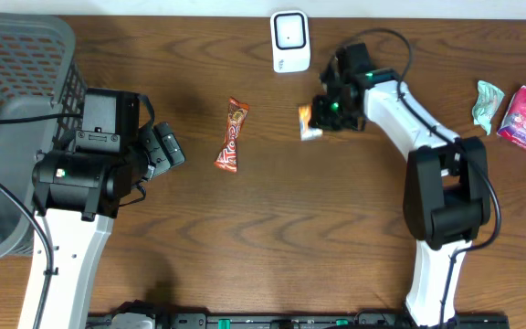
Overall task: Scan the item barcode
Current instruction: 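Raise the tissue pack up to the scanner with the right gripper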
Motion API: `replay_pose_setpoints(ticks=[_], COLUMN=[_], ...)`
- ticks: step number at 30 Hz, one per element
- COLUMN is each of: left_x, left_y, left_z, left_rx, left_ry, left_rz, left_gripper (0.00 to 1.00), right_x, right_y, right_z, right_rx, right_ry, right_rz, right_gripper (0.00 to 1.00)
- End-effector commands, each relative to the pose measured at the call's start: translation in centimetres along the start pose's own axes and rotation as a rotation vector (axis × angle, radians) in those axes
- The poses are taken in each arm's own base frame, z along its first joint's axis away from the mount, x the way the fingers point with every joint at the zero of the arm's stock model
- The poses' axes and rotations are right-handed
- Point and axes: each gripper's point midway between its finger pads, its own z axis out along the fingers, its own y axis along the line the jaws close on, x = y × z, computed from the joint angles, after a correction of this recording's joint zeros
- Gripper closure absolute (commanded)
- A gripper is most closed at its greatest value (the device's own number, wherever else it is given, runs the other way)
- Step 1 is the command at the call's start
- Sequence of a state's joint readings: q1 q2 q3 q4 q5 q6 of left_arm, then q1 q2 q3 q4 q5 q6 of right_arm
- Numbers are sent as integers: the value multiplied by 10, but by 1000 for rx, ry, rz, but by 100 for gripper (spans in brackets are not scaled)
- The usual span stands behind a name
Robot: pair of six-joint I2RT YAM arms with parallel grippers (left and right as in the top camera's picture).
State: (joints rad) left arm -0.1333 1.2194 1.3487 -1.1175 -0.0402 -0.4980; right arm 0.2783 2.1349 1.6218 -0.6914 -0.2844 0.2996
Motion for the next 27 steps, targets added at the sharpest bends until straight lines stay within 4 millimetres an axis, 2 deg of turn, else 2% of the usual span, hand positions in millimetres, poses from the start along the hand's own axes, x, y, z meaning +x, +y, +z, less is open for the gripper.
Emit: replay_pose_setpoints(ticks=[1,2,6,9,17,23,27], left_x=[-5,-5,-5,-5,-5,-5,-5], left_y=[2,2,2,2,2,2,2], left_z=[-4,-4,-4,-4,-4,-4,-4], left_rx=[-4,-4,-4,-4,-4,-4,-4], left_ry=[-22,-22,-22,-22,-22,-22,-22], left_rz=[-10,-10,-10,-10,-10,-10,-10], left_gripper=[2,2,2,2,2,2,2], right_x=[-58,-74,-112,-130,-145,-174,-187], right_y=[-5,-1,24,40,57,71,74], right_z=[-39,-46,-66,-80,-91,-122,-122], right_rx=[277,332,426,475,416,359,378], right_ry=[-311,-400,-602,-716,-788,-870,-878], right_rz=[-27,-61,-237,-305,-302,-289,-325], right_gripper=[99,99,99,99,99,99,99])
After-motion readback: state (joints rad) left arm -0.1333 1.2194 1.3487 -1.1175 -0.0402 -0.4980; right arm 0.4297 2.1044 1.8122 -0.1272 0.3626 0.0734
